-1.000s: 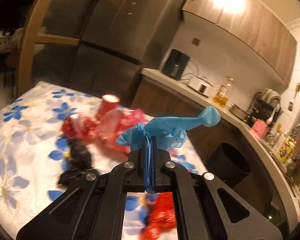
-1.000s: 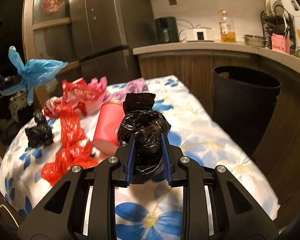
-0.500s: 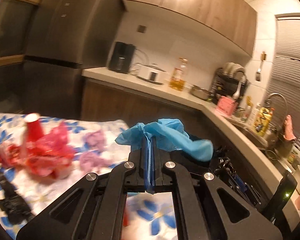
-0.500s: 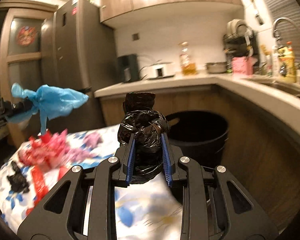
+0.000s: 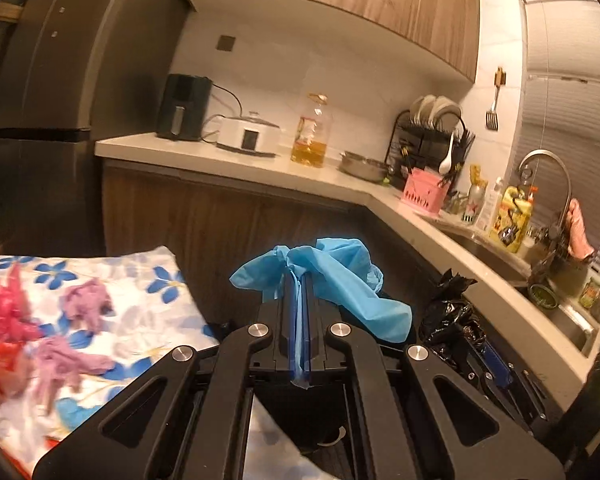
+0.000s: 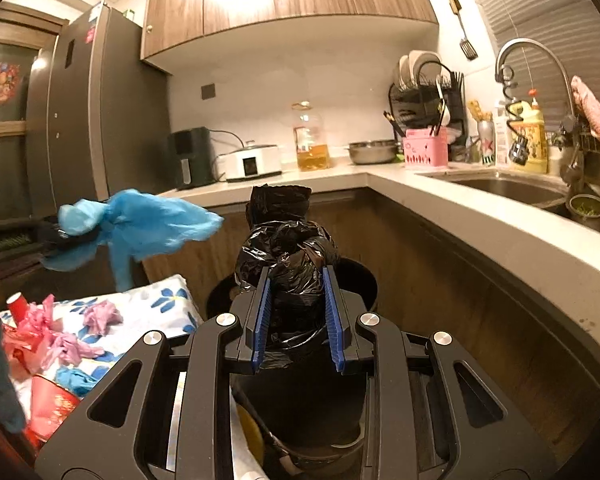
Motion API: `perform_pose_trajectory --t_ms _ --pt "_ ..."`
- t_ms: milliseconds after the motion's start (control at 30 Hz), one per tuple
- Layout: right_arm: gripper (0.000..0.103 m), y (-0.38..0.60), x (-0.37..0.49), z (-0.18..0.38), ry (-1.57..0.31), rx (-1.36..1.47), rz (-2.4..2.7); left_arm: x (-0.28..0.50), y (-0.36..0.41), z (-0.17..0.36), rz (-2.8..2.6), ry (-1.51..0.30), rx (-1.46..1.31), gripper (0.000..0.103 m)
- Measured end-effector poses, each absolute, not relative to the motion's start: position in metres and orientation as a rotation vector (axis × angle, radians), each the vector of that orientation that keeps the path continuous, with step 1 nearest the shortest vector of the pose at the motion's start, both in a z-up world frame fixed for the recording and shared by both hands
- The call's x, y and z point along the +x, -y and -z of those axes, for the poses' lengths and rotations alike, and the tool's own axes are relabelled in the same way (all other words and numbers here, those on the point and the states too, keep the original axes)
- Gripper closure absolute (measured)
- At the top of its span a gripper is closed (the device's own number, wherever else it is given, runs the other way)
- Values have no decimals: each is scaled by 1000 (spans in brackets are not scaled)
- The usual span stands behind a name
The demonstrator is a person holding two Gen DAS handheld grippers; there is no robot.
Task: Collect trash
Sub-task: 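Carry the blue glove and black bag over the black bin with both tools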
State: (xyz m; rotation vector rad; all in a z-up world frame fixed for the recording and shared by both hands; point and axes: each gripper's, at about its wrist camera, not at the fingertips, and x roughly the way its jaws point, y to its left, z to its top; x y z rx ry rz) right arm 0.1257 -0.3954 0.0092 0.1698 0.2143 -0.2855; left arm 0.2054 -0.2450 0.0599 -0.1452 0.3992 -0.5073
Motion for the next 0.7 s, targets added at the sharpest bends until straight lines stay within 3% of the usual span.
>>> perform_pose_trajectory --t_ms 700 --pt "76 413 167 18 -241 135 259 252 290 -12 498 -504 -169 101"
